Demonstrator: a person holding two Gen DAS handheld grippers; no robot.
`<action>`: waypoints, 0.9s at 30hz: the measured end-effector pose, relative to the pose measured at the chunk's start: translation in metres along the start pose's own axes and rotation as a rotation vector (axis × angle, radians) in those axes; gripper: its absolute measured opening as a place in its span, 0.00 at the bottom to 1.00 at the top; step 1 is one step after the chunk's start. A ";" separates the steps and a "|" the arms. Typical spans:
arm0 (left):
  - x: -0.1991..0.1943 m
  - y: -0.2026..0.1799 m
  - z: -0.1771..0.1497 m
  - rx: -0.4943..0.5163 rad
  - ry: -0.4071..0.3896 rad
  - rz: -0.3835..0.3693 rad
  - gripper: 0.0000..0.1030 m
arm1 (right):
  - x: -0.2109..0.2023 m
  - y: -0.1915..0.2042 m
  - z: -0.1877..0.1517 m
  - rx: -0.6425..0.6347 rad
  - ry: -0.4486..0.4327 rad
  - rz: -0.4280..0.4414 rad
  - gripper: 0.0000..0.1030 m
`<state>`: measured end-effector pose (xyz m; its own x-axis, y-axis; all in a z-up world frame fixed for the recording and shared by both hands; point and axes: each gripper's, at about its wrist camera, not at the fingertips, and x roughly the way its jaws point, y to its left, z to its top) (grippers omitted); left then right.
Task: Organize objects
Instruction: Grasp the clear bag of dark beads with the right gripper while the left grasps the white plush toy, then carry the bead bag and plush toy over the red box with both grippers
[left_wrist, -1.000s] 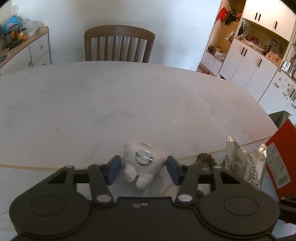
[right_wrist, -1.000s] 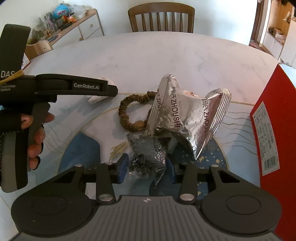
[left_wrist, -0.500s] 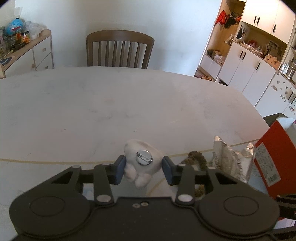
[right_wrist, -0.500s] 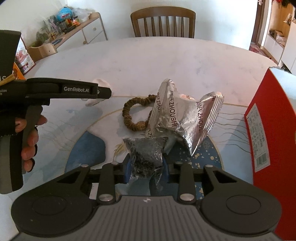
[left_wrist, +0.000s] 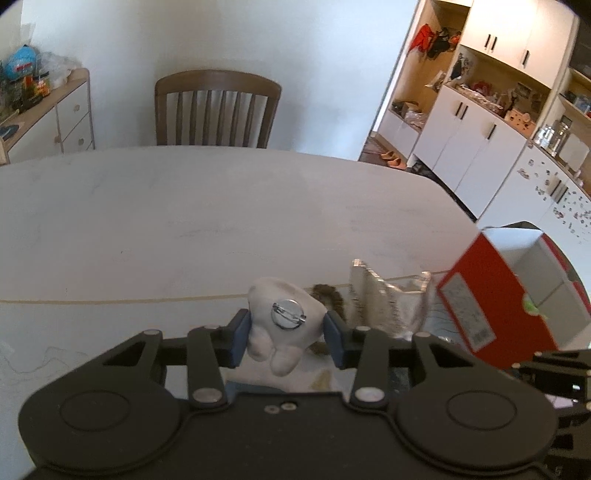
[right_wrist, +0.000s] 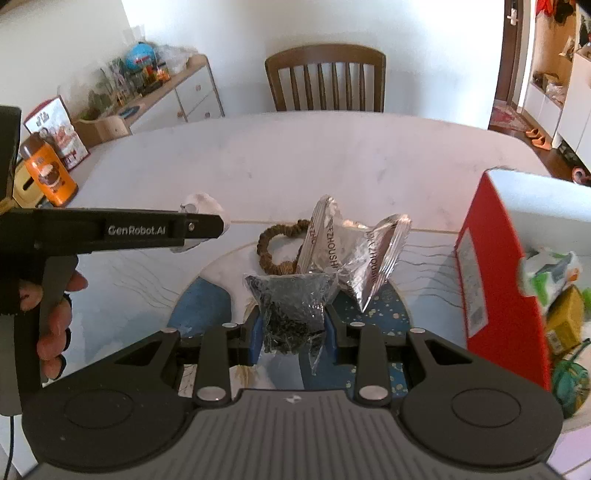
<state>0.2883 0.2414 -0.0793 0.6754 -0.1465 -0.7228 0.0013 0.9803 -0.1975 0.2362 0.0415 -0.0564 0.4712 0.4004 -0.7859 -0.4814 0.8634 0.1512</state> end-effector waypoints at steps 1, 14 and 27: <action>-0.005 -0.003 0.000 0.005 -0.004 -0.002 0.40 | -0.006 0.000 0.000 0.001 -0.007 -0.001 0.31; -0.053 -0.053 0.000 0.084 0.003 -0.030 0.40 | -0.064 -0.012 -0.003 0.033 -0.053 -0.003 0.31; -0.077 -0.125 0.000 0.171 -0.012 -0.105 0.41 | -0.119 -0.057 -0.008 0.047 -0.104 -0.023 0.31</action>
<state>0.2365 0.1305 0.0009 0.6740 -0.2481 -0.6958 0.1966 0.9682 -0.1549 0.2016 -0.0582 0.0235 0.5566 0.4080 -0.7237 -0.4355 0.8851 0.1641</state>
